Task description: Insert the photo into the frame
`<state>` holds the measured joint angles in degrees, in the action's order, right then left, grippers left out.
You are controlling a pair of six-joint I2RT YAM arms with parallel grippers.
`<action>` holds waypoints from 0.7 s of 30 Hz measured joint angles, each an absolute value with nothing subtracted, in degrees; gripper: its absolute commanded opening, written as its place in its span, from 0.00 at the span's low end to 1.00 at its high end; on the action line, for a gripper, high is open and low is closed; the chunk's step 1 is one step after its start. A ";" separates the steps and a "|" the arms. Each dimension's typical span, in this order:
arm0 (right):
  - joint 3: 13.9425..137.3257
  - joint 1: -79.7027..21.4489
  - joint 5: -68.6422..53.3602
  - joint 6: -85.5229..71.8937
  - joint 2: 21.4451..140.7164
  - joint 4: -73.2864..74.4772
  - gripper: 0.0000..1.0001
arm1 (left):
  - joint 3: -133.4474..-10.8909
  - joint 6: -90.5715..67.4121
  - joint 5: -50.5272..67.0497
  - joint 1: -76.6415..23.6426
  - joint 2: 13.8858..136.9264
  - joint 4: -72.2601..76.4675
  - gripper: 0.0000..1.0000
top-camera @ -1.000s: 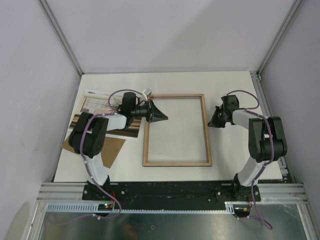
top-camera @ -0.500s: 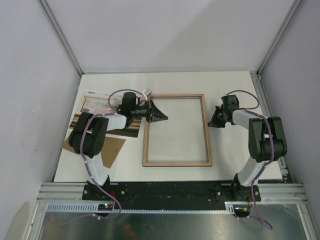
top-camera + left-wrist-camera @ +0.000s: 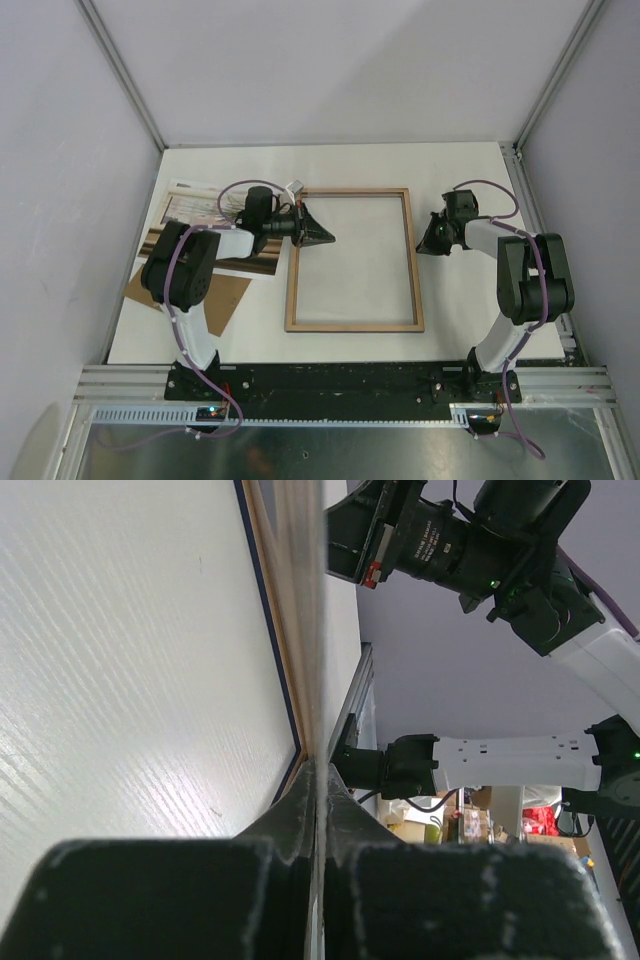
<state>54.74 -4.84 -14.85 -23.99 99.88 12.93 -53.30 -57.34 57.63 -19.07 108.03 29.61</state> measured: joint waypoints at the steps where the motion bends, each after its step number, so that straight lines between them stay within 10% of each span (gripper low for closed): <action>1: 54.74 -4.84 -14.85 -23.94 99.88 12.93 0.02 | -53.30 -57.28 57.67 -19.03 108.14 29.65 0.00; 21: 54.78 -4.75 -14.02 -23.88 99.88 12.56 0.02 | -55.90 -53.82 57.49 -18.72 110.17 24.82 0.24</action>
